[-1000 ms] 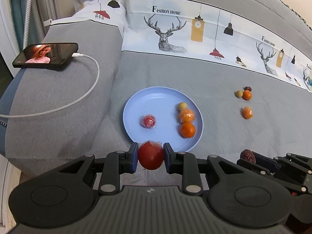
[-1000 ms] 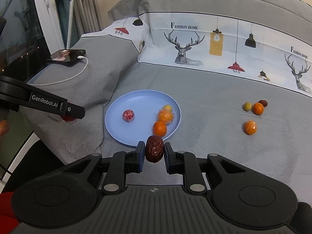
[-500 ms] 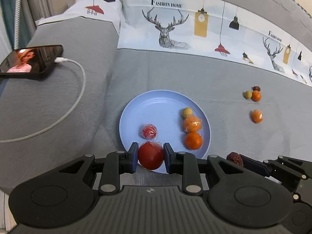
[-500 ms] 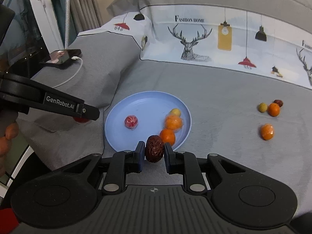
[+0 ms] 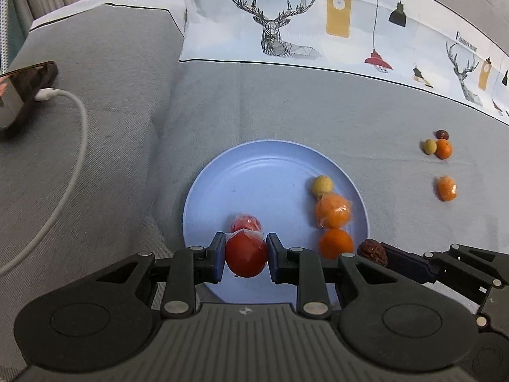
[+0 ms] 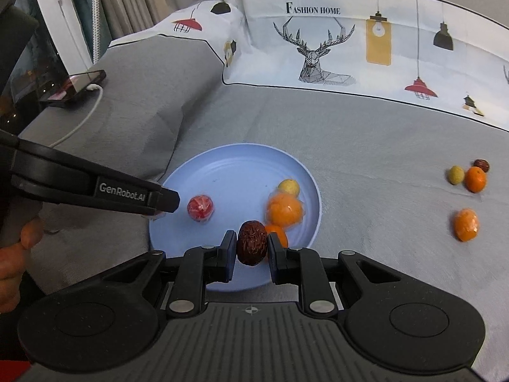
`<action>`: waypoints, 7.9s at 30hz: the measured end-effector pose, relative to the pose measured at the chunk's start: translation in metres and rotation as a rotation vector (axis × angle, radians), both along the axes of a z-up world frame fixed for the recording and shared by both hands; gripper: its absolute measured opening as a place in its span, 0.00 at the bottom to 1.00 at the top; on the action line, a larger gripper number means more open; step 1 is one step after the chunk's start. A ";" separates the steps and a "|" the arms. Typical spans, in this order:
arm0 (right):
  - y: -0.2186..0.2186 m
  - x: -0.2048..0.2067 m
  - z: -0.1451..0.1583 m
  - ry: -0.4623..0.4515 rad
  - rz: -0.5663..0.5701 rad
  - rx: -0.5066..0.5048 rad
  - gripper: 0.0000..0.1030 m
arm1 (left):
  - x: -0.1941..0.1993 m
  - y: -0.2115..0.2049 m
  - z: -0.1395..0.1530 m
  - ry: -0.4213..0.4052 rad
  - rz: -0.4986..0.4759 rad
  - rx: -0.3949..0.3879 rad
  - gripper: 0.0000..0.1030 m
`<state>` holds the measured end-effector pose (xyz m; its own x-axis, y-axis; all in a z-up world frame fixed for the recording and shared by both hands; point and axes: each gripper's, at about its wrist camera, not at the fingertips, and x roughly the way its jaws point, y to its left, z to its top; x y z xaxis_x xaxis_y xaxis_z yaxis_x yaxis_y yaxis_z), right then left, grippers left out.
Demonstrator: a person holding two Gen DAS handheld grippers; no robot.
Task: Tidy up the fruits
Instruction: 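Carry the red tomato and red date in both tools over the blue plate, then open both tools to drop the tomato and date onto the plate, then lift both tools away from the plate toward the remaining fruits, then grasp the small yellow fruit with the left tool while the right tool grasps the wrapped orange, then carry the yellow fruit and wrapped orange in both tools over the blue plate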
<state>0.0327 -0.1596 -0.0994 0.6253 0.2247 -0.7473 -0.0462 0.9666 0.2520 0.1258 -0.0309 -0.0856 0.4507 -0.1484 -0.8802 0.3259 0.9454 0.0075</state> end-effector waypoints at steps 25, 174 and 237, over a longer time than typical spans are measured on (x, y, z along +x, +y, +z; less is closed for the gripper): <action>0.000 -0.039 0.011 0.073 -0.013 -0.034 0.95 | -0.043 0.021 0.003 -0.004 0.015 0.092 1.00; -0.257 -0.017 -0.106 -0.142 -0.774 -0.297 0.34 | 0.031 -0.308 -0.059 -0.050 -0.517 0.042 0.25; -0.004 -0.164 0.083 -0.201 -0.079 -0.181 0.34 | -0.162 0.026 0.079 -0.167 -0.053 -0.035 0.25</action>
<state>-0.1311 -0.1637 -0.0164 0.7754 0.0434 -0.6300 -0.0006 0.9977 0.0680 -0.0366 -0.0047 -0.0068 0.5809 -0.2047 -0.7878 0.3722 0.9276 0.0334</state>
